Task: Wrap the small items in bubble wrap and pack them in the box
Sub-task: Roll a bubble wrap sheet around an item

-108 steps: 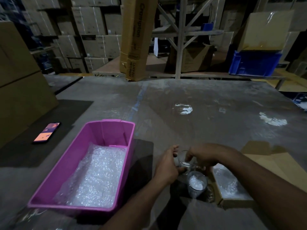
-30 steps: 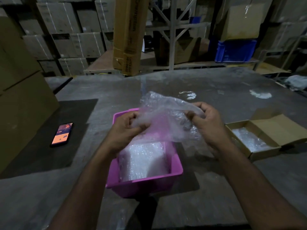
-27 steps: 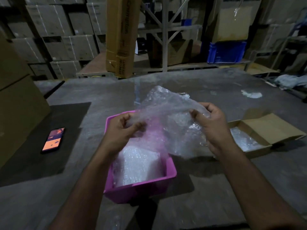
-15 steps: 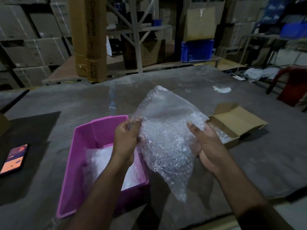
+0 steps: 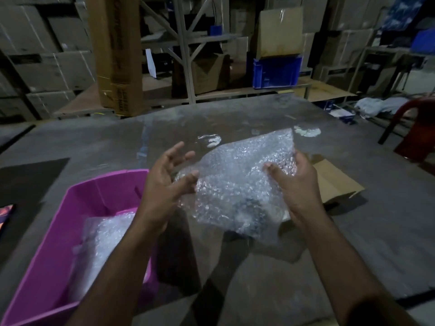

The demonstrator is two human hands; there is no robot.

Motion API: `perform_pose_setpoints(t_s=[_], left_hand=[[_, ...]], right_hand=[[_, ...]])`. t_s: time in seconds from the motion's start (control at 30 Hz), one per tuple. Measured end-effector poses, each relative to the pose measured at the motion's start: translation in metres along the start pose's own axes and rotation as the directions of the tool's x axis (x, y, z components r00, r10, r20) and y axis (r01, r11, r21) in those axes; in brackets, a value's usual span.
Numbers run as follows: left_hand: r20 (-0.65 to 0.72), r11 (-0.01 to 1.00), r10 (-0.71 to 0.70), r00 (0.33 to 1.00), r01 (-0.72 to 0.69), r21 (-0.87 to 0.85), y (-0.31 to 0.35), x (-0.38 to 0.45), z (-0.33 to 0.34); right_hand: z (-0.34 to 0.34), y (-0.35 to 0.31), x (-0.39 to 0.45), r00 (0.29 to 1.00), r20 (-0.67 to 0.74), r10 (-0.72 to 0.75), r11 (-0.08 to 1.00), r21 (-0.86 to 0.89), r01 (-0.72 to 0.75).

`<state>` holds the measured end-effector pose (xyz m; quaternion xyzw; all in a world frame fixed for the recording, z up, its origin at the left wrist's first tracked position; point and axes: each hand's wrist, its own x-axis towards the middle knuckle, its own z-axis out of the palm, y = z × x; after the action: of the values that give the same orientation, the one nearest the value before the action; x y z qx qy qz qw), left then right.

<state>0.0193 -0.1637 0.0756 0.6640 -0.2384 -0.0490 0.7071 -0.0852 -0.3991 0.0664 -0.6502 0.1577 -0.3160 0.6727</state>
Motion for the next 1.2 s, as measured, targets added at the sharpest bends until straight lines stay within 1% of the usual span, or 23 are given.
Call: perform_pose_setpoints(t_s=[0.03,0.1,0.2,0.27,0.37,0.57,0.67,0.73,0.83,0.93,1.0,1.07,1.1,1.13,1.2], left_hand=[[0.0,1.0,0.019,1.0,-0.019,-0.017,0.002,0.002,0.007],[-0.005,0.996,0.024,1.0,-0.025,-0.083,0.005,0.008,0.023],[-0.011,0.981,0.019,1.0,-0.021,-0.192,0.008,0.022,0.051],[-0.022,0.978,0.047,0.999,-0.05,-0.201,0.011,0.034,0.068],[-0.029,0.981,0.078,0.997,-0.082,-0.173,0.011,0.046,0.089],[-0.034,0.978,0.083,0.996,-0.088,-0.188,0.009,0.054,0.114],[-0.043,0.984,0.085,0.995,-0.091,-0.152,0.009,0.054,0.112],[-0.04,0.989,0.082,0.996,-0.086,-0.119,0.011,0.054,0.106],[-0.02,0.992,0.092,0.996,-0.094,-0.087,0.014,0.052,0.094],[-0.003,0.992,0.115,0.993,-0.115,-0.043,0.017,0.049,0.082],[0.004,0.991,0.128,0.992,-0.128,-0.028,0.019,0.047,0.075],[0.007,0.99,0.141,0.99,-0.141,-0.018,0.018,0.045,0.067],[0.001,0.99,0.14,0.99,-0.14,0.002,0.017,0.045,0.063],[-0.011,0.989,0.137,0.991,-0.136,0.05,0.016,0.045,0.059],[-0.041,0.968,0.129,0.991,-0.117,0.22,0.012,0.046,0.049]], right_hand=[[-0.007,0.004,0.012,1.0,0.008,0.013,0.999,0.032,-0.013],[-0.018,0.006,0.031,0.999,0.01,0.04,0.999,0.032,-0.04],[-0.037,0.01,0.052,0.995,0.004,0.098,0.995,-0.023,-0.097],[-0.049,0.012,0.063,0.995,0.018,0.098,0.994,-0.044,-0.097],[-0.063,0.012,0.071,0.99,0.089,0.11,0.994,-0.021,-0.109],[-0.082,0.014,0.089,0.964,0.232,0.131,0.99,0.027,-0.141],[-0.083,0.016,0.093,0.945,0.286,0.162,0.973,0.112,-0.201],[-0.083,0.018,0.095,0.937,0.312,0.159,0.966,0.147,-0.212],[-0.077,0.017,0.099,0.925,0.346,0.158,0.973,0.106,-0.206],[-0.069,0.016,0.103,0.911,0.37,0.184,0.952,0.163,-0.259],[-0.064,0.017,0.105,0.884,0.423,0.197,0.942,0.167,-0.29],[-0.058,0.019,0.106,0.865,0.469,0.179,0.947,0.156,-0.28],[-0.055,0.02,0.106,0.867,0.471,0.166,0.951,0.155,-0.266],[-0.051,0.021,0.106,0.874,0.461,0.151,0.956,0.155,-0.247],[-0.044,0.021,0.107,0.904,0.416,0.101,0.976,0.135,-0.171]])
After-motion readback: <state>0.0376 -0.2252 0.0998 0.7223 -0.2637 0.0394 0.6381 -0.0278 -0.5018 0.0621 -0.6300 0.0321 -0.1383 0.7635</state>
